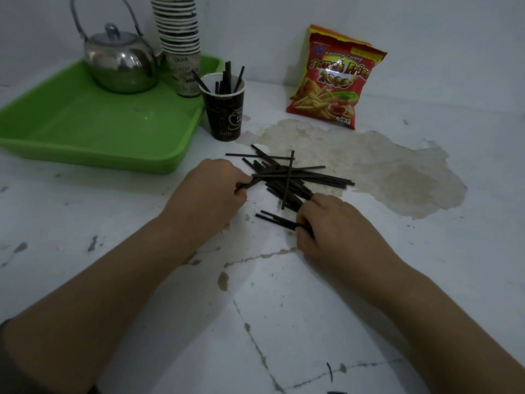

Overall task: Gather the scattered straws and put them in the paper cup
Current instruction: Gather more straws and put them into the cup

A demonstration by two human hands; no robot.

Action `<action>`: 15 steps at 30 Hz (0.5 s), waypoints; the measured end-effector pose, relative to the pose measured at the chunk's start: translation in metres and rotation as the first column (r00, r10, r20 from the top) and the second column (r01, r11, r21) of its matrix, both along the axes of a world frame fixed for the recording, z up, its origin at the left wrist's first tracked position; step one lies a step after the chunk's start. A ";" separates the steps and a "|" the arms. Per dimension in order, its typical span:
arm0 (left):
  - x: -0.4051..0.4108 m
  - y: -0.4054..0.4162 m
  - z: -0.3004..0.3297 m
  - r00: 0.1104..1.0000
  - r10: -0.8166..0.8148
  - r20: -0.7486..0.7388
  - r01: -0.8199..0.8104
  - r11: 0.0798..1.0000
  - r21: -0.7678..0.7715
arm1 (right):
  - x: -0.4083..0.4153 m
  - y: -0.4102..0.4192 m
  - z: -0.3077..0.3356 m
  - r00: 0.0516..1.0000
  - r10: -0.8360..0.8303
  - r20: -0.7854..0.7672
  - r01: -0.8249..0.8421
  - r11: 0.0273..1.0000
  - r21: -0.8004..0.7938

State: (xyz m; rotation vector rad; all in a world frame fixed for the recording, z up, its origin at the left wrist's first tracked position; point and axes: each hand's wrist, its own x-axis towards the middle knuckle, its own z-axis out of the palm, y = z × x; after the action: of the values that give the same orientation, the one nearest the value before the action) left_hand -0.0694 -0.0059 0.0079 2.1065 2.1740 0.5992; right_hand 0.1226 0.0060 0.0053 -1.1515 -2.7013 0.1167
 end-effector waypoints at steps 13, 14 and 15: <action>0.001 -0.004 0.005 0.999 0.003 -0.046 -0.002 1.000 0.024 | 0.006 0.000 0.017 0.862 -0.180 -0.474 -0.010 0.929 -0.370; 0.000 -0.005 0.006 0.999 0.002 -0.042 -0.001 0.999 0.036 | 0.006 0.001 0.017 0.834 -0.204 -0.512 -0.019 0.918 -0.396; 0.000 -0.005 0.006 0.999 0.000 -0.036 0.001 0.999 0.042 | 0.006 0.002 0.017 0.794 -0.240 -0.559 -0.035 0.900 -0.435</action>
State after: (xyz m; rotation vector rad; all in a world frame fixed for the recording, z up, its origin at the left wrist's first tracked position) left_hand -0.0694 -0.0104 0.0142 2.1551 2.1982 0.6179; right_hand 0.1287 0.0078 0.0223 -1.1138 -2.0722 0.9358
